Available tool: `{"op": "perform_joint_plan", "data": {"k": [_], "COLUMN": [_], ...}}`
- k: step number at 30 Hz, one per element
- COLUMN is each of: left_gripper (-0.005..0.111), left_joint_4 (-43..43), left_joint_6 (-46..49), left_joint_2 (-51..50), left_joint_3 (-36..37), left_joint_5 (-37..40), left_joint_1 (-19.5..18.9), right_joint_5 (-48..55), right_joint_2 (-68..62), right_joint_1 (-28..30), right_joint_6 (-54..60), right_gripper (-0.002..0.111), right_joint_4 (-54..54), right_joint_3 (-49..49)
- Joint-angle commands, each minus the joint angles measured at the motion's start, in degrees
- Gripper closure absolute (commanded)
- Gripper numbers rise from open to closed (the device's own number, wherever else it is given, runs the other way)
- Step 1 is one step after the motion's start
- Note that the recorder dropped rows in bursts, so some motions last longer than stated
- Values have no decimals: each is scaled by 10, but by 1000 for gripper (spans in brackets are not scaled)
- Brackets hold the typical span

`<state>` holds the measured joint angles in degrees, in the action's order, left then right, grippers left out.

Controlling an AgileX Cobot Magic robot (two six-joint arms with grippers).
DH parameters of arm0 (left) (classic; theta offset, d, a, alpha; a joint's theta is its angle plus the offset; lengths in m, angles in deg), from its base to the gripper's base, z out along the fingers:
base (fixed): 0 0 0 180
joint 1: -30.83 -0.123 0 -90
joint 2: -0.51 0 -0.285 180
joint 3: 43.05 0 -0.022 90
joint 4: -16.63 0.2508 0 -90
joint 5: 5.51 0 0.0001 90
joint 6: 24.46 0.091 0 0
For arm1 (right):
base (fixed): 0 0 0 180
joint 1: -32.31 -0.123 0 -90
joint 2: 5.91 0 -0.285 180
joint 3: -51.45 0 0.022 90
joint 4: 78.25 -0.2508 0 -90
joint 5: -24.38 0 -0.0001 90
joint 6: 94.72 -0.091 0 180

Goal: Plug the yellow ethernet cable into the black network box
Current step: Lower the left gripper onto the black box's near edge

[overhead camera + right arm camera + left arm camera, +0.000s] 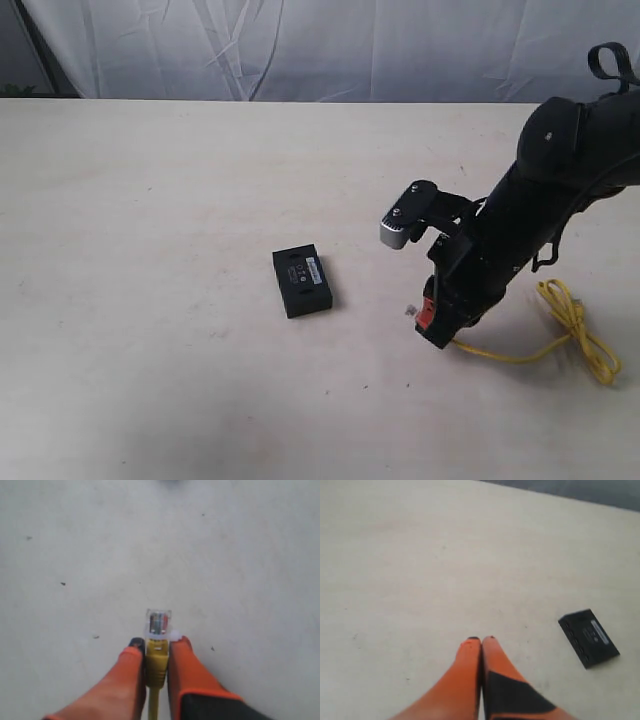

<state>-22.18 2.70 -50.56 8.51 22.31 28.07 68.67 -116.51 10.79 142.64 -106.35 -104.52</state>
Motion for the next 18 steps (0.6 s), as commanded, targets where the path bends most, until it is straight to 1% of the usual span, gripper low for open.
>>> {"op": "perform_joint_plan", "data": {"k": [1, 4, 7, 9, 12, 15, 18], "left_gripper": [106, 106, 106, 106, 106, 106, 106], "left_joint_4": [-48, -73, -82, -77, -77, -77, -73], "left_joint_6": [104, 148, 154, 154, 173, 184, 184], "left_joint_2": [-97, -153, -210, -247, -309, -368, -434], "left_joint_3": [-53, -84, -120, -148, -189, -227, -274], "left_joint_5": [63, 93, 100, 100, 107, 109, 123], "left_joint_1": [0, 0, 5, 18, 54, 94, 126], "right_joint_5": [-59, -76, -78, -90, -107, -99, -92], "right_joint_2": [2, 2, 2, 2, 2, 2, 2], "right_joint_1": [3, 3, 3, 3, 3, 3, 3], "right_joint_6": [-19, -19, -14, 2, 46, 133, 165], "right_gripper": [109, 109, 109, 109, 109, 109, 109], "right_joint_4": [-18, -27, -27, -27, -43, -73, -88], "right_joint_3": [22, 33, 33, 33, 33, 32, 32]}}
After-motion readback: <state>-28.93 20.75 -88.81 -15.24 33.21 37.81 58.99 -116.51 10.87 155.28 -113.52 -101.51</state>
